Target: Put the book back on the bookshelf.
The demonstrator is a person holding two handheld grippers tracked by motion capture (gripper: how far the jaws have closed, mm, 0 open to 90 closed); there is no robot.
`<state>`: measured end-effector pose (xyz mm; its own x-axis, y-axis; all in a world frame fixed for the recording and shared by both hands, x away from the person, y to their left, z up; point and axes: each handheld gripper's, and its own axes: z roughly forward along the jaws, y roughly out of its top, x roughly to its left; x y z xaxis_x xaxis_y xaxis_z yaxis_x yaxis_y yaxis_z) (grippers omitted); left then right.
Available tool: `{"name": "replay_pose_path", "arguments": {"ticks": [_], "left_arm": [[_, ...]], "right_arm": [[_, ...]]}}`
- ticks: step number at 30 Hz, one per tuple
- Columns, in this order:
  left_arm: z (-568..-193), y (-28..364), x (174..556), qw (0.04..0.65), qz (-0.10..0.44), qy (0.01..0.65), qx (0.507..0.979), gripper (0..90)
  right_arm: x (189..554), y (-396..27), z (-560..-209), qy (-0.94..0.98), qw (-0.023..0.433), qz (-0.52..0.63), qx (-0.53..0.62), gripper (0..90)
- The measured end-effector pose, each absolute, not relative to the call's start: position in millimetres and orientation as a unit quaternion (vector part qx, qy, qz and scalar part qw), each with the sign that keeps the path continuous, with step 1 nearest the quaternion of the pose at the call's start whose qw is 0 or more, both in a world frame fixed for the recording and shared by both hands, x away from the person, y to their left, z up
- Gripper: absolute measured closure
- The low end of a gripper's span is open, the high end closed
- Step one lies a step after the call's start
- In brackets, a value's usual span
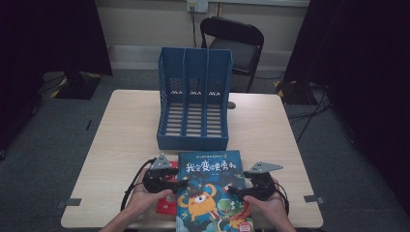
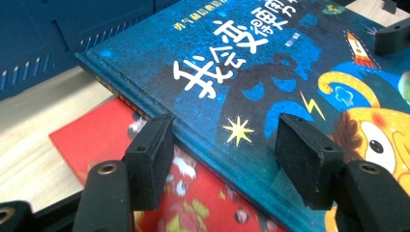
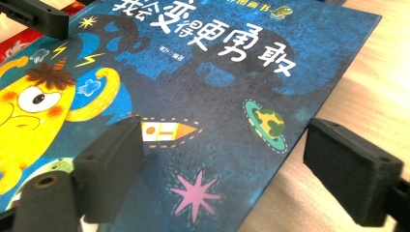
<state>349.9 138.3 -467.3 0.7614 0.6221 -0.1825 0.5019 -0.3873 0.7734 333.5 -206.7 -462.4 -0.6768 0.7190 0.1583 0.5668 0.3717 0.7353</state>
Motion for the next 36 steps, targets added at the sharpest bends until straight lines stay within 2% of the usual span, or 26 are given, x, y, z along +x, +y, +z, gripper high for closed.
{"name": "replay_pose_path", "arguments": {"ticks": [5,13,17,18,21,24,27,36], "left_arm": [[-468.0,128.8,357.7,0.441,0.072,0.343,0.826,38.6],[-468.8,131.3,360.0,0.448,0.063,0.332,0.828,38.0],[-468.4,132.2,357.3,0.449,0.056,0.329,0.829,37.0],[-468.5,133.0,357.7,0.451,0.053,0.33,0.828,36.8],[-469.4,134.8,359.5,0.458,0.042,0.334,0.823,36.8],[-469.7,134.6,360.2,0.46,0.041,0.334,0.822,36.4],[-469.8,134.5,360.4,0.46,0.042,0.334,0.822,36.0],[-470.3,135.4,362.8,0.464,0.039,0.338,0.818,34.8]], "right_arm": [[340.1,-212.8,-466.2,0.817,0.072,0.405,0.405,7.6],[341.3,-212.6,-463.7,0.821,0.08,0.397,0.404,7.5],[337.9,-211.7,-458.2,0.82,0.099,0.399,0.399,8.8],[333.5,-211.7,-450.9,0.813,0.117,0.415,0.392,11.0],[332.5,-212.8,-445.1,0.807,0.123,0.429,0.388,14.3],[338.2,-212.4,-442.8,0.804,0.108,0.434,0.392,15.9],[349.0,-206.5,-442.7,0.809,0.089,0.42,0.401,13.0],[378.8,-188.3,-439.1,0.809,0.076,0.411,0.414,9.4]]}}
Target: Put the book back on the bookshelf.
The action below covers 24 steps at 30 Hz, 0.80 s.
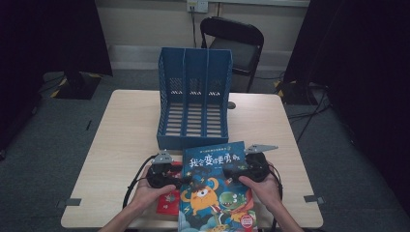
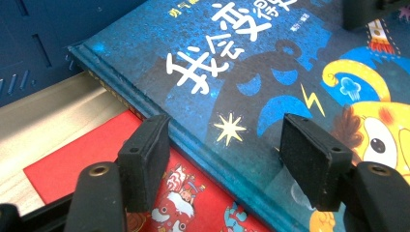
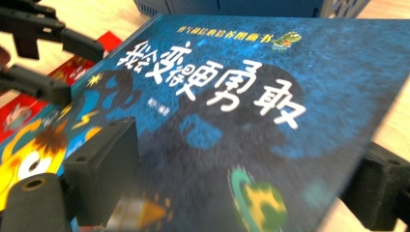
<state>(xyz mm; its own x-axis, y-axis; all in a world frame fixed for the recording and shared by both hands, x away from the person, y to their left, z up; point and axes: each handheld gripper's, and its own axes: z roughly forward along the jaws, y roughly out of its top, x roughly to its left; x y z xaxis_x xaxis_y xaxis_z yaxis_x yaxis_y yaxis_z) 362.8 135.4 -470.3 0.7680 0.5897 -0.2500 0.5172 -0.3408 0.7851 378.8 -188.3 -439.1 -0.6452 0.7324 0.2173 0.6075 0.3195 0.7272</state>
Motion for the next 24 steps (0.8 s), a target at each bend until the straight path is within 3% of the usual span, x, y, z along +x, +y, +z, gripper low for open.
{"name": "replay_pose_path", "arguments": {"ticks": [6,24], "left_arm": [[-470.2,134.9,361.9,0.462,0.044,0.333,0.821,34.5],[-469.4,142.7,366.9,0.467,0.024,0.359,0.807,28.1]], "right_arm": [[381.9,-189.6,-445.2,0.808,0.069,0.41,0.418,9.9],[366.9,-188.4,-431.0,0.818,0.105,0.422,0.376,13.6]]}}
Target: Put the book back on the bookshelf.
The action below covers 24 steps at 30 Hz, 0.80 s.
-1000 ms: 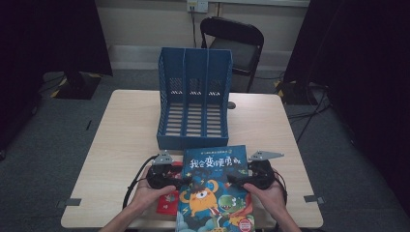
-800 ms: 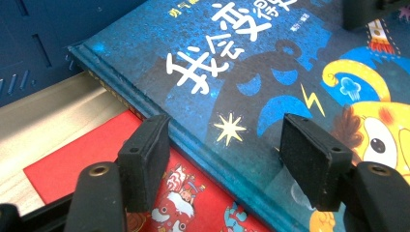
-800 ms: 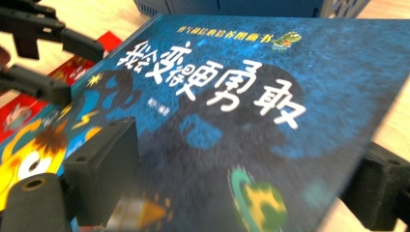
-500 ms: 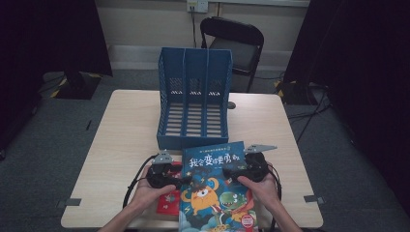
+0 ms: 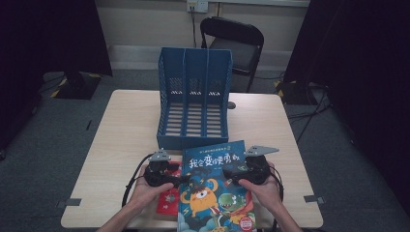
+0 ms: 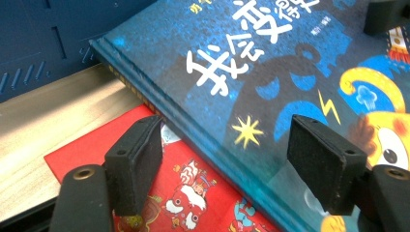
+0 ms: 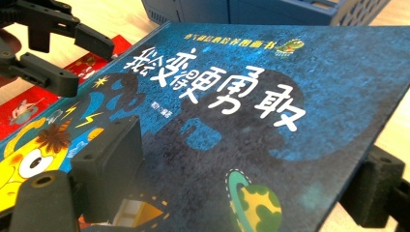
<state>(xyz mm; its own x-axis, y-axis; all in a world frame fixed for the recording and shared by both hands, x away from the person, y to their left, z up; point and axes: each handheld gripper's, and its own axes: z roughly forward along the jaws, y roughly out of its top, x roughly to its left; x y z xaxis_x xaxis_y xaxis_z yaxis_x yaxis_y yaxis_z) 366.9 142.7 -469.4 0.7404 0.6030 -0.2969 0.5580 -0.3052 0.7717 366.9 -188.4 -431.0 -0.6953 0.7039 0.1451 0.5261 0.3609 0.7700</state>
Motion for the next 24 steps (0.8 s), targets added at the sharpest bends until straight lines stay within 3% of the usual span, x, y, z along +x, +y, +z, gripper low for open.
{"name": "replay_pose_path", "arguments": {"ticks": [24], "left_arm": [[-470.4,149.1,371.4,0.478,0.011,0.378,0.793,17.8]], "right_arm": [[356.6,-182.3,-422.5,0.817,0.141,0.448,0.335,20.4]]}}
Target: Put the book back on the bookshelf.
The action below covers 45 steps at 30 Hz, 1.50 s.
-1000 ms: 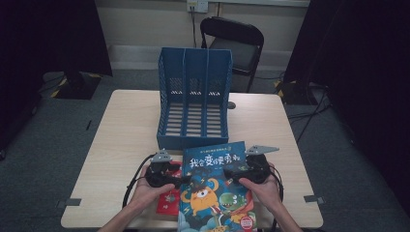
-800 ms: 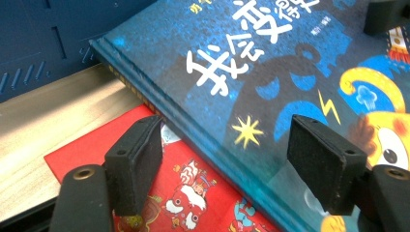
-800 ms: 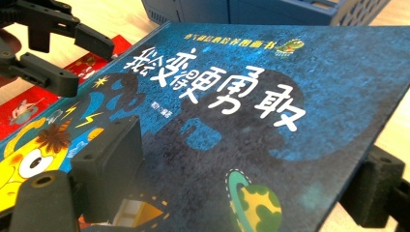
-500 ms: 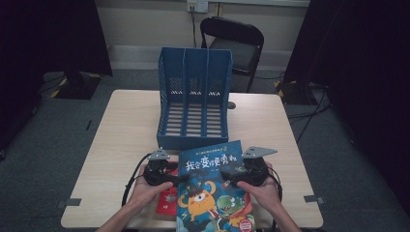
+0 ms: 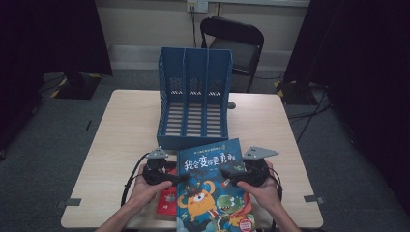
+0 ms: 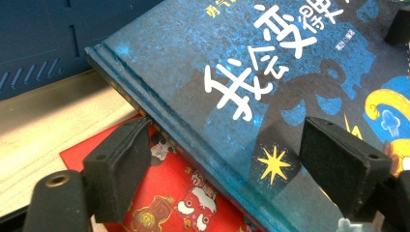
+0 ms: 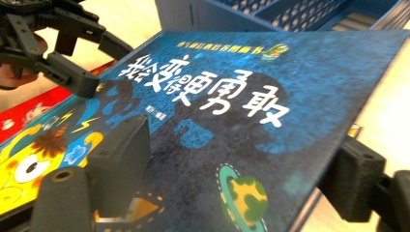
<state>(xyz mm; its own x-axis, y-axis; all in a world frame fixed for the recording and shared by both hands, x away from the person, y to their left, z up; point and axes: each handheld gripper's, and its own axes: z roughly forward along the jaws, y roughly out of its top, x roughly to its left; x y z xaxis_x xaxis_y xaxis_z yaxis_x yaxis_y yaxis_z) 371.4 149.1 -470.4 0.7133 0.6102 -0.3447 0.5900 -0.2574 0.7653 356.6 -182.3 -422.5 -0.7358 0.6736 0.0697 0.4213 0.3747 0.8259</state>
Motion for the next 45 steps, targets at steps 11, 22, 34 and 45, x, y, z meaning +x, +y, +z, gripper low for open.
{"name": "replay_pose_path", "arguments": {"ticks": [11,22,34,45], "left_arm": [[-471.2,150.9,373.4,0.487,-0.009,0.386,0.783,14.0],[-469.3,151.8,374.7,0.502,-0.044,0.402,0.765,17.1],[-453.2,161.2,377.6,0.516,-0.029,0.407,0.753,30.9],[-435.3,168.6,384.9,0.526,-0.018,0.416,0.742,37.0]], "right_arm": [[354.1,-181.3,-418.5,0.815,0.152,0.457,0.322,23.1],[352.3,-177.0,-416.5,0.816,0.152,0.458,0.319,24.1],[363.1,-172.5,-416.0,0.814,0.138,0.447,0.345,24.1],[372.3,-166.9,-407.8,0.803,0.132,0.455,0.361,24.1]]}}
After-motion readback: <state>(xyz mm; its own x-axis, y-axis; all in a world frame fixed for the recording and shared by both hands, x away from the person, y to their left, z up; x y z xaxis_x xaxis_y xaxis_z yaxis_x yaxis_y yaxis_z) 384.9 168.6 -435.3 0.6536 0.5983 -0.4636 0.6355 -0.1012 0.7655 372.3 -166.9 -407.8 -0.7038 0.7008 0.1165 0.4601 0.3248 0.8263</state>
